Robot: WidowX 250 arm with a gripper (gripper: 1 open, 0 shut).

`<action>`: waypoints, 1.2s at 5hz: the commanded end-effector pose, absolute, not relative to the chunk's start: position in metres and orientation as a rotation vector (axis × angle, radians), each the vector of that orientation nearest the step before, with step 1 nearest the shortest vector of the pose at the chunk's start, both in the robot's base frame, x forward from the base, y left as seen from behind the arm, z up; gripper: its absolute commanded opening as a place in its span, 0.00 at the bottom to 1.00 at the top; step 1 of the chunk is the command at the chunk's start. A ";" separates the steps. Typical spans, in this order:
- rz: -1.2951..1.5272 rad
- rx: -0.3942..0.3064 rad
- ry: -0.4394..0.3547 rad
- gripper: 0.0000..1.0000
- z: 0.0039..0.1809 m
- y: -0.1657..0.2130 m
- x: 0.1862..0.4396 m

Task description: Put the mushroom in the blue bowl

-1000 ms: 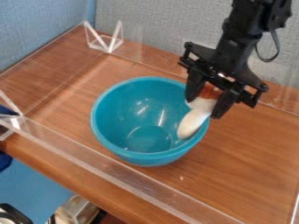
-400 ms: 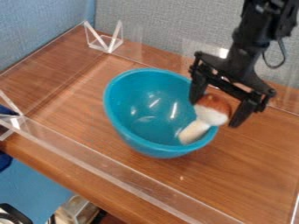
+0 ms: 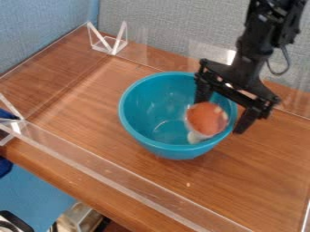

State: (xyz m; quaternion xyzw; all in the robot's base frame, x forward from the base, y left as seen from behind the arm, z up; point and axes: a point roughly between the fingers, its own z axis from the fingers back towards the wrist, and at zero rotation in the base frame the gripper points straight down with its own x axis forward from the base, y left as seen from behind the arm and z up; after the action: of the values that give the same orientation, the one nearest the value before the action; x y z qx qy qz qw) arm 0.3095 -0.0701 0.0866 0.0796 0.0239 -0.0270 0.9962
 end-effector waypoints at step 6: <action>-0.244 0.105 -0.054 1.00 0.122 -0.046 0.329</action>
State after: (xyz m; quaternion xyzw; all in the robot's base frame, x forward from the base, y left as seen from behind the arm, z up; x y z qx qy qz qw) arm 0.3211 -0.0474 0.1053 0.0546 0.0027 -0.1277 0.9903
